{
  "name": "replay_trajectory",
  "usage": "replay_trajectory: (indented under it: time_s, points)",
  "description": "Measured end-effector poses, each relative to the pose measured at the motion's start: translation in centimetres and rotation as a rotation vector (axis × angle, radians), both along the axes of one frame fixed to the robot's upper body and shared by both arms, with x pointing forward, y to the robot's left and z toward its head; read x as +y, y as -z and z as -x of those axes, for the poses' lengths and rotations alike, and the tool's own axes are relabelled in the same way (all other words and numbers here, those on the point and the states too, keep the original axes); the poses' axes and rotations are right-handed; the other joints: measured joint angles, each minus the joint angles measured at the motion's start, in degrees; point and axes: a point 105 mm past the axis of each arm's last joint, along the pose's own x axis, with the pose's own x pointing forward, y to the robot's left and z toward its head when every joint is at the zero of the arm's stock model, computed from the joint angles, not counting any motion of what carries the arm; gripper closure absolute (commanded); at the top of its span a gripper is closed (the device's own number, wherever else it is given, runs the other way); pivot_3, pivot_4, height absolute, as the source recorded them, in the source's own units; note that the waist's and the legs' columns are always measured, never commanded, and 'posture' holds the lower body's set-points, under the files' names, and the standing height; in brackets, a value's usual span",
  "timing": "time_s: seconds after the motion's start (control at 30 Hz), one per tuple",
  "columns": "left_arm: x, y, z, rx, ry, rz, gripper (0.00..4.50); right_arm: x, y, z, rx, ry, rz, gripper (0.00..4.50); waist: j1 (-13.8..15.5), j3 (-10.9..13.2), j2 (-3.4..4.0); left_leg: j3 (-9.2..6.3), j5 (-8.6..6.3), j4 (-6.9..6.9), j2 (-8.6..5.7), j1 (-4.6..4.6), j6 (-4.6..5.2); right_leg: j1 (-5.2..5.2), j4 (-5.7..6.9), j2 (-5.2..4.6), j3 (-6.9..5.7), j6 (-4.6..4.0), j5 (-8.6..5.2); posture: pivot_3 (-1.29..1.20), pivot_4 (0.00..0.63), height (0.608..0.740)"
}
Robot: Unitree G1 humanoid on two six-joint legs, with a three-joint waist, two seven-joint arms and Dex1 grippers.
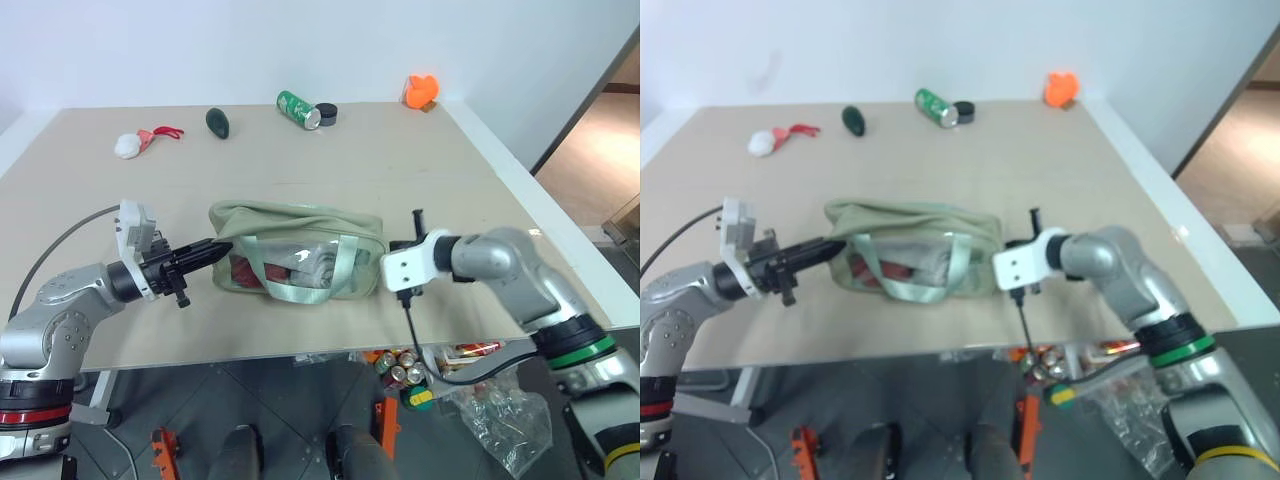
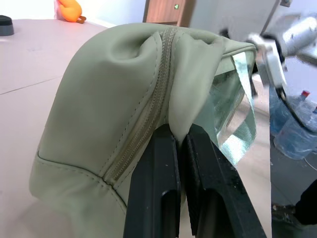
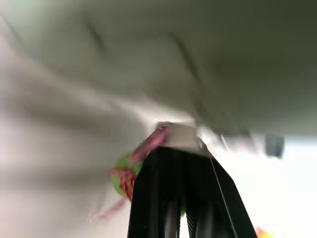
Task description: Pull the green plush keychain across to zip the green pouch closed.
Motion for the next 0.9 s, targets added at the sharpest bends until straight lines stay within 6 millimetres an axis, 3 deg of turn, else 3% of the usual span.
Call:
replay_trajectory:
  time_s: [0.13,0.2,0.27,0.33,0.4,0.43,0.47,0.5,0.57,0.77,0.9]
  points:
    - [0.0,0.0,0.0,0.000,-0.001,0.000,4.50,-2.3,-2.6,-0.9,-0.061,0.059,0.036,4.48,0.0,0.0,0.02,0.00,-0.01,-0.03,-0.01,-0.03,0.00,-0.01,-0.02,-0.01,0.00,0.00,-0.03,0.00,0.150,0.740]
    - [0.1,-0.1,0.0,-0.002,-0.006,0.001,4.50,-3.5,-7.1,-1.6,-0.169,0.097,0.023,4.48,-0.1,0.0,0.03,-0.01,-0.02,-0.16,0.00,-0.02,0.01,-0.06,-0.03,0.01,0.00,-0.04,-0.08,0.00,0.150,0.740]
    - [0.1,-0.1,0.0,-0.003,-0.006,0.001,4.50,-3.6,-8.4,-1.7,-0.197,0.100,0.023,4.48,-0.1,0.0,0.05,-0.03,-0.02,-0.23,0.01,-0.02,0.01,-0.07,-0.03,0.02,-0.01,-0.06,-0.10,0.00,0.150,0.740]
    - [0.0,-0.1,0.0,-0.003,-0.005,0.003,4.50,-3.7,-8.4,-1.6,-0.193,0.103,0.028,4.48,-0.1,0.0,0.05,-0.03,-0.02,-0.24,0.00,-0.02,0.01,-0.07,-0.03,0.03,-0.01,-0.05,-0.10,0.00,0.150,0.740]
    - [0.0,-0.1,0.0,-0.004,-0.003,0.005,4.50,-3.8,-7.9,-1.3,-0.161,0.104,0.030,4.48,0.0,0.0,0.05,-0.03,-0.02,-0.25,-0.03,-0.03,0.01,-0.05,-0.04,0.00,-0.01,-0.01,-0.13,0.00,0.150,0.740]
    - [-0.1,-0.1,0.0,-0.004,0.000,0.006,4.50,-4.2,-5.2,-0.5,-0.073,0.102,0.039,4.48,0.1,0.0,0.03,-0.04,-0.04,-0.24,-0.05,-0.04,0.04,0.00,-0.09,-0.04,-0.02,0.05,-0.16,0.00,0.150,0.740]
    - [-0.1,-0.1,0.0,-0.004,0.001,0.006,4.50,-4.1,-4.1,-0.3,-0.047,0.099,0.034,4.48,0.1,0.0,0.03,-0.03,-0.04,-0.24,-0.06,-0.04,0.04,0.00,-0.09,-0.04,-0.01,0.05,-0.15,0.00,0.150,0.740]
    - [-0.2,0.0,0.0,-0.003,0.001,0.005,4.50,-2.9,-0.7,0.4,0.046,0.069,-0.001,4.48,0.1,0.0,0.04,-0.02,-0.03,-0.23,-0.05,0.00,0.04,0.00,-0.08,-0.04,0.01,0.05,-0.13,0.00,0.150,0.740]
    - [-0.2,0.0,0.0,-0.002,0.002,0.005,4.50,-1.8,1.0,0.8,0.081,0.039,-0.016,4.48,0.0,0.0,0.04,-0.04,-0.02,-0.20,-0.03,0.02,0.03,0.03,-0.06,0.00,-0.01,0.01,-0.10,0.00,0.150,0.740]
    - [-0.4,0.0,-0.2,0.003,0.010,0.004,4.50,-0.9,2.2,-0.4,0.045,0.040,-0.032,4.48,0.0,0.0,-0.02,-0.05,-0.01,0.01,-0.04,0.08,0.02,0.17,-0.08,-0.03,-0.02,0.05,-0.01,0.00,0.150,0.740]
    - [-0.4,0.0,-0.2,0.004,0.009,0.005,4.50,-1.4,1.8,-1.5,0.008,0.070,-0.034,4.48,-0.1,0.0,-0.02,-0.05,-0.01,0.04,-0.03,0.08,0.02,0.17,-0.07,-0.03,-0.03,0.03,0.01,0.00,0.150,0.740]
